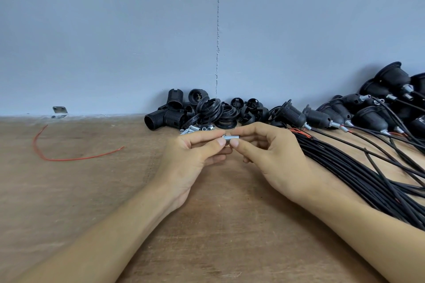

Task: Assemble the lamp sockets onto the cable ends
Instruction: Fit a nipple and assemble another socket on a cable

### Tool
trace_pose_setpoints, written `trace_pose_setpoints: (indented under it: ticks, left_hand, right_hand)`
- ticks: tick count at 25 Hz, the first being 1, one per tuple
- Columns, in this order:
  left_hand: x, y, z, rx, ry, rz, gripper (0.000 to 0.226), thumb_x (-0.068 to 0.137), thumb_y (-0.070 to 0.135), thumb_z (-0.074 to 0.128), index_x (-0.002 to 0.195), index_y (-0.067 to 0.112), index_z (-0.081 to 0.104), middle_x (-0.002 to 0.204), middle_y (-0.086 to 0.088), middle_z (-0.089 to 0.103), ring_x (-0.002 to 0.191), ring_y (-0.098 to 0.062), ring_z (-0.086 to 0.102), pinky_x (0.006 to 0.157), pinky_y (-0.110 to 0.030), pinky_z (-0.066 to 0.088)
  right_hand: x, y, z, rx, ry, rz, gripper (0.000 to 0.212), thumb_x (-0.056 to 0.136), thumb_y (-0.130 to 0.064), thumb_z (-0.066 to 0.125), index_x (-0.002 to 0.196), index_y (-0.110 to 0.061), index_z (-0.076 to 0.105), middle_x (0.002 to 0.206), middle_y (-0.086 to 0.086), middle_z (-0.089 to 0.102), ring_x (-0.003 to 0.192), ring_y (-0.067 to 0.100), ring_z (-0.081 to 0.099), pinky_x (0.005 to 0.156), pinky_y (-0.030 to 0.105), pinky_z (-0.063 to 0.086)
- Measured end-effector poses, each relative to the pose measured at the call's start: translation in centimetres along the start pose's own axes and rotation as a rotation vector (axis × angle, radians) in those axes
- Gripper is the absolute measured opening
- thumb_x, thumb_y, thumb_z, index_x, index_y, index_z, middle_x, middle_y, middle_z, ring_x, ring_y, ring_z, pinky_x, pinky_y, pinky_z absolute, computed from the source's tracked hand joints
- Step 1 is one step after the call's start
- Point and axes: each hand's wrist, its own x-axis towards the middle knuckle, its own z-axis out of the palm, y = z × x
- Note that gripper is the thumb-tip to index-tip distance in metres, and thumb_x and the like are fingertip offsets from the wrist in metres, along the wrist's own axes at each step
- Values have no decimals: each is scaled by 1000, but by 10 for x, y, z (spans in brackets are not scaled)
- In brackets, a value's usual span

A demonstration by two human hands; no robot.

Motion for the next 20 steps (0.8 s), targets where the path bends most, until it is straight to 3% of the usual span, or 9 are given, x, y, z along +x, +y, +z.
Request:
trace_pose_setpoints:
  ticks: [6,11,20]
  left_hand:
    - [1,0,1,-19,15,33,23,76,12,78,98,9,81,96,-15,79,86,-24,77,74,-23,59]
    - [1,2,1,-30,14,13,30,68,22,79,95,7,82,91,-17,78,79,-20,76,71,-22,58]
    - [0,4,2,-43,3,24,32,67,18,82,97,8,81,98,-18,78,90,-26,77,77,-24,59]
  right_hand:
    - [-3,-3,1,-98,38,-50,16,89,-17,74,97,-31,76,83,-6,76,65,21,64,68,42,57]
    - [-4,-5,-1,-222,57,-110,17,89,-17,74,99,-31,76,76,-12,71,62,10,61,59,21,48]
    - [-4,-8,1,-123,40,-58,13,90,-19,72,101,-23,75,81,-9,75,60,6,60,63,19,52]
